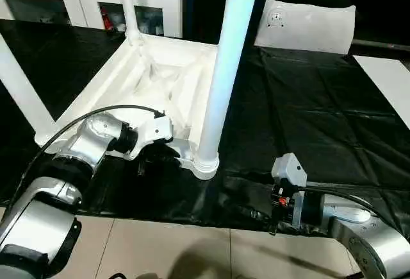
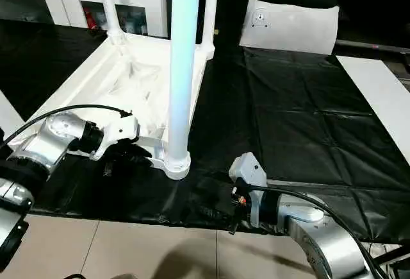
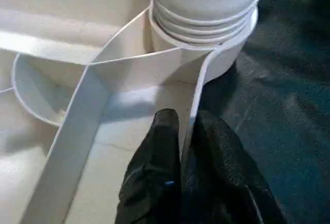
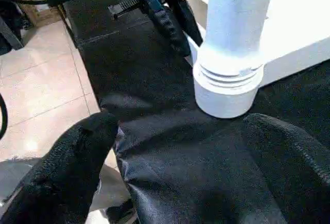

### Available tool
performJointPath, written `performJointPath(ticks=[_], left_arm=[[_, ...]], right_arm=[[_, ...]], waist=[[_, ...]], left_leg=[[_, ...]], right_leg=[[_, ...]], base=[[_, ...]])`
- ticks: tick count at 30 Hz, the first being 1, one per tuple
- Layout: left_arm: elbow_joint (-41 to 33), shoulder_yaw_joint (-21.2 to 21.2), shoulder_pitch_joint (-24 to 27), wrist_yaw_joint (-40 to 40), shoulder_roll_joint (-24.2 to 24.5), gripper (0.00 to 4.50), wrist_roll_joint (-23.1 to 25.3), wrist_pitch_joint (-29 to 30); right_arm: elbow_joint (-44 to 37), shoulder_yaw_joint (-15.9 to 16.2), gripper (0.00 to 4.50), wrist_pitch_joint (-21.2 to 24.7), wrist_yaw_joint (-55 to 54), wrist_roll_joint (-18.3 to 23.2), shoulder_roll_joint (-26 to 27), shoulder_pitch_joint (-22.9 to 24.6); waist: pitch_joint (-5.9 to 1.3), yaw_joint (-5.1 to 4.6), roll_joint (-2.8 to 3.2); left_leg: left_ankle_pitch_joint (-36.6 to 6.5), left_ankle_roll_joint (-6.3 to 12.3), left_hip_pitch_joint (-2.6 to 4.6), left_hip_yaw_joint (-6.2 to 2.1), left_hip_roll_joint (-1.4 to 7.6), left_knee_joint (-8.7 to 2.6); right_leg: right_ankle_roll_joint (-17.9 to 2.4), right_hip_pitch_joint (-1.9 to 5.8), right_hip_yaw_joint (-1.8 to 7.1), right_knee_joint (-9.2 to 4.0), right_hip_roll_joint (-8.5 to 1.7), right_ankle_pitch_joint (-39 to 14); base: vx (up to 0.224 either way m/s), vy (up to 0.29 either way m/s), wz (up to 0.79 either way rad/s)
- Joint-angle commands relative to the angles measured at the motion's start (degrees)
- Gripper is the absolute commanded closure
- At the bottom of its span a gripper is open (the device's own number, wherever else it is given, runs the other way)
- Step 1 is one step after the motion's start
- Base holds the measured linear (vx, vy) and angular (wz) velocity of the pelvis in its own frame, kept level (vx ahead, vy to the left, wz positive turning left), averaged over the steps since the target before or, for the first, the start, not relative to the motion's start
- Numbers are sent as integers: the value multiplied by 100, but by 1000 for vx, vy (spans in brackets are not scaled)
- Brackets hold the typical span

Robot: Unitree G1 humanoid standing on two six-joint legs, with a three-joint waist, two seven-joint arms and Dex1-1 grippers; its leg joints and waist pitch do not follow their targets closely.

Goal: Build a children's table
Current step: Move to table, then rotate leg to tighten

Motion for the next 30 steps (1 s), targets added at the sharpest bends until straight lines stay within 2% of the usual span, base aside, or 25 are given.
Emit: performJointPath(ticks=[1, 4, 7, 8, 9, 10, 11, 12, 14, 15, 20, 22, 26, 27, 30], left_arm=[[81, 109, -52, -140, -56, 423, -168, 220], [-176, 163, 73, -341, -122, 440, -335, 419], [-396, 207, 196, -416, -187, 449, -455, 502], [-705, 193, 387, -488, -236, 449, -543, 573], [-789, 184, 442, -508, -250, 449, -551, 577], [-914, 159, 538, -527, -265, 449, -553, 559], [-953, 150, 569, -533, -270, 449, -552, 550], [-1053, 121, 659, -523, -285, 450, -543, 479], [-1132, 96, 718, -514, -283, 450, -532, 444], [-1227, 59, 783, -523, -269, 450, -498, 406], [-1431, -26, 860, -630, -189, 450, -425, 382], [-1567, -138, 879, -744, -113, 450, -314, 341], [-1636, -307, 865, -908, -24, 450, -156, 184], [-1628, -329, 849, -941, -27, 450, -141, 151], [-1638, -364, 827, -988, -39, 450, -118, 114]], right_arm=[[10, -69, 0, -3, -10, 47, -40, -93], [151, -97, 0, -95, -75, -33, 27, -246], [267, -115, 0, -159, -119, -83, 69, -360], [373, -117, 0, -211, -70, -83, 81, -505], [404, -115, 0, -229, -47, -83, 80, -551], [464, -129, 0, -226, 48, -9, 87, -626], [487, -136, 0, -221, 87, 24, 90, -655], [590, -149, 18, -246, 224, 103, 96, -751], [674, -152, 18, -262, 341, 168, 95, -821], [808, -140, 32, -283, 544, 266, 77, -922], [1108, -9, 64, -304, 1138, 415, -44, -1136], [1439, 95, 90, -418, 1391, 333, -77, -1342], [2001, 248, 114, -722, 1597, 84, -40, -1691], [2108, 277, 133, -767, 1647, 58, -9, -1787], [2223, 347, 145, -792, 1767, 45, 28, -1918]], waist=[[-330, 24, 28], [-341, 4, 18], [-340, -23, 11], [-339, -24, 6], [-341, -22, 22], [-341, -33, -10], [-333, -21, 10], [-336, -22, -7], [-334, -9, -5], [-330, -6, -36], [-341, 9, -27], [-343, 6, -39], [-357, 7, -31], [-359, 5, -42], [-361, 36, -36]], left_leg=[[-227, 219, 12, -142, 471, -498], [-90, 305, -3, -134, 457, -481], [-107, 365, 2, -118, 467, -473], [-148, 372, -7, -118, 473, -474], [-140, 391, 5, -113, 472, -474], [-125, 415, 10, -104, 472, -469], [-121, 447, 7, -104, 479, -472], [-142, 469, 10, -103, 484, -470], [-192, 479, 19, -96, 479, -466], [-187, 489, 11, -92, 481, -469], [-105, 521, 17, -69, 476, -456], [-92, 527, 16, -62, 482, -457], [22, 541, 22, -47, 468, -438], [65, 551, 19, -43, 465, -440], [130, 588, 32, -38, 475, -435]], right_leg=[[-1623, 291, 331, -338, -620, 283], [-1699, 298, 332, -313, -626, 511], [-1800, 284, 331, -313, -624, 533], [-1818, 296, 330, -305, -629, 509], [-1822, 284, 322, -308, -614, 486], [-1821, 275, 324, -312, -606, 495], [-1830, 275, 327, -313, -610, 488], [-1821, 274, 322, -311, -607, 451], [-1805, 270, 323, -316, -612, 344], [-1777, 271, 324, -328, -609, 277], [-1755, 257, 316, -313, -603, 269], [-1766, 255, 309, -308, -604, 263], [-1791, 242, 299, -293, -592, 367], [-1802, 248, 298, -290, -589, 390], [-1813, 241, 296, -274, -588, 472]], base=[[0, 0, 0], [0, 0, 0], [0, 0, 0], [0, 0, 0], [0, 0, 0], [0, 0, 0], [0, 0, 0], [0, 0, 0], [0, 0, 0], [0, 0, 0], [0, 0, 0], [0, 0, 0], [0, 0, 0], [0, 0, 0], [0, 0, 0]])
